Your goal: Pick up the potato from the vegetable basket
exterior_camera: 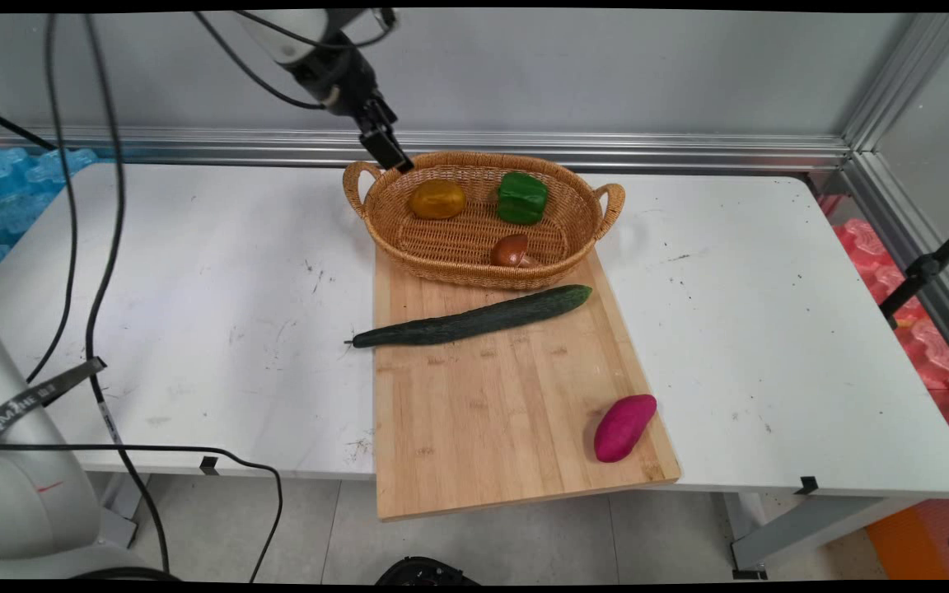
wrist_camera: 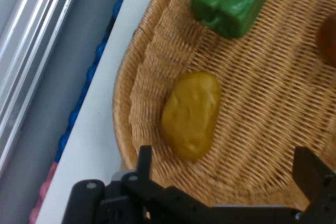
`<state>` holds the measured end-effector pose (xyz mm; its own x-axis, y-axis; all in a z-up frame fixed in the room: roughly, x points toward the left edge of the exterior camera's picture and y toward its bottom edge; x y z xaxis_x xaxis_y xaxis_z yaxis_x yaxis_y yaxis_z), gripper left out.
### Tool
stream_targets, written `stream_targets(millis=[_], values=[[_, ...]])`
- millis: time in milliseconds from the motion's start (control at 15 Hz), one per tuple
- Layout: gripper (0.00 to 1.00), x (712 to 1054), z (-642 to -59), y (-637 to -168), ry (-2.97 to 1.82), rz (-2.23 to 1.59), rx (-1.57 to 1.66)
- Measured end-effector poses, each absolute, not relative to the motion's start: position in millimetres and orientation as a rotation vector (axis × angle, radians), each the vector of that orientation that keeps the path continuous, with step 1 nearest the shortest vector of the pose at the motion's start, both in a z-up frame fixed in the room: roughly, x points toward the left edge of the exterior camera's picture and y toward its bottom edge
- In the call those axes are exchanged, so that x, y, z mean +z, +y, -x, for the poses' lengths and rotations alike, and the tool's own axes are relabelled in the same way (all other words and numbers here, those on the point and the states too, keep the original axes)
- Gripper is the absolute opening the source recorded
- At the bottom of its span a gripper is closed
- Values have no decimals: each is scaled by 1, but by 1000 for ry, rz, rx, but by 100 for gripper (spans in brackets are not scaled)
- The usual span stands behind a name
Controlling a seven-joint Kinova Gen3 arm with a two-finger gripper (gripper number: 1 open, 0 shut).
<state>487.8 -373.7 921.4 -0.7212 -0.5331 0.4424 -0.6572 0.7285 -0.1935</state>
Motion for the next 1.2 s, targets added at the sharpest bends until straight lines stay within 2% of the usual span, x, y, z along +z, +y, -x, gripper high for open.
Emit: stream_targets(millis=[400, 1200], values=[[100, 872, -475, -428, -2640, -843, 411], [100, 808, -463, -472, -2743, -743, 300]])
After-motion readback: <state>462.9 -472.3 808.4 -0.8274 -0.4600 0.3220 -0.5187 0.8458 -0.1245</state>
